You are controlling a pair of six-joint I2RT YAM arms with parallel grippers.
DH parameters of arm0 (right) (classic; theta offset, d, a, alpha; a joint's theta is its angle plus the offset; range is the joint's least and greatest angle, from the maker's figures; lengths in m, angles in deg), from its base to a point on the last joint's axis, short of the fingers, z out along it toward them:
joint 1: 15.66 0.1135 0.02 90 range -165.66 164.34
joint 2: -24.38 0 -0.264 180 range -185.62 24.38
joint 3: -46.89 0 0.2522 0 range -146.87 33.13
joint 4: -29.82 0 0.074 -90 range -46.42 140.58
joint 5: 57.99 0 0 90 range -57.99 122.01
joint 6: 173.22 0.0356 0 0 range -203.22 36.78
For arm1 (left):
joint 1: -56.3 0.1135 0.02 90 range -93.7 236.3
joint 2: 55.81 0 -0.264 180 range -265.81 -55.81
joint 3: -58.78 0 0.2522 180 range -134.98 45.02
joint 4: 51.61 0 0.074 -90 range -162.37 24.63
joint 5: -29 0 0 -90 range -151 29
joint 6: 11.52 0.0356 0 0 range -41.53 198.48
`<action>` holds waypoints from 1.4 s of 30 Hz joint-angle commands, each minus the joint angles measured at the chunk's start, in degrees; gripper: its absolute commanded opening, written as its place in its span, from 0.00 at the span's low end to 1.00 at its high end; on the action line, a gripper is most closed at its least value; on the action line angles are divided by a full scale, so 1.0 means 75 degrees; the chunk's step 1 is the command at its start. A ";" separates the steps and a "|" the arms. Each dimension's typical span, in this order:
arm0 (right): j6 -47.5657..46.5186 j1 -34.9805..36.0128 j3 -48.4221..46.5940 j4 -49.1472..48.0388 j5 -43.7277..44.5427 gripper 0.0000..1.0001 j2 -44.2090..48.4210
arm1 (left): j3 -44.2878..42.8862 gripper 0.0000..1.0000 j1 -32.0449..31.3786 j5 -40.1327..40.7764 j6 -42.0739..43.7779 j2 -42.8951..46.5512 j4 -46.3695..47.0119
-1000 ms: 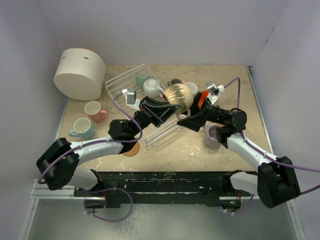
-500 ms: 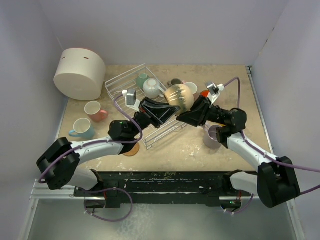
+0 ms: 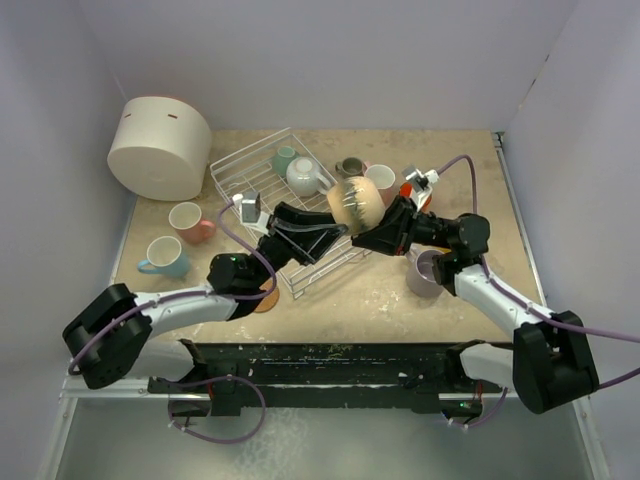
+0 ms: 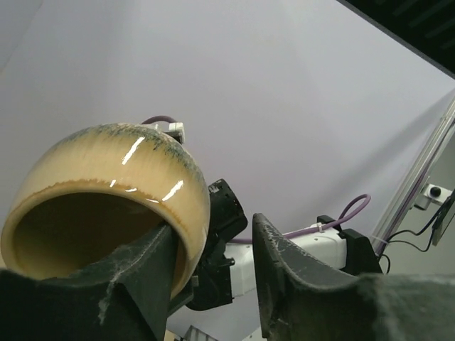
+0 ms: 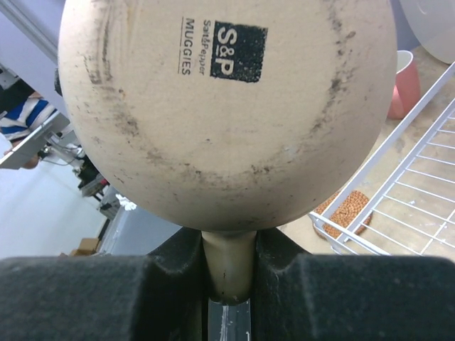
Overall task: Load the cups into the dish rack
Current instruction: Turn the cup upside down in the dish rack.
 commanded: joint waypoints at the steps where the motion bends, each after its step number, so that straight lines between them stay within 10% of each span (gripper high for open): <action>1: -0.1081 -0.0096 -0.0376 -0.0213 -0.0219 0.00 0.0059 | 0.0465 0.56 -0.0049 0.0578 0.0134 0.0889 0.0102; 12: -0.3601 -0.0404 -0.1196 0.2597 -0.1225 0.00 -0.0075 | 0.0908 0.88 -0.0031 0.1018 0.1505 0.4729 -0.6641; 23: -0.8950 -0.0437 -0.3136 0.8511 -0.0249 0.00 -0.0294 | -0.3828 1.00 0.0226 0.2293 0.4097 0.4500 -1.5031; 30: -1.1291 -0.0256 -0.5656 1.1935 0.1091 0.00 -0.1403 | -0.3683 1.00 0.1736 0.3083 0.5090 0.4163 -1.6097; 42: -1.2200 0.1098 -0.6981 1.2764 0.3837 0.00 -0.2897 | -0.2059 1.00 0.2389 0.3032 0.5264 0.4912 -1.5388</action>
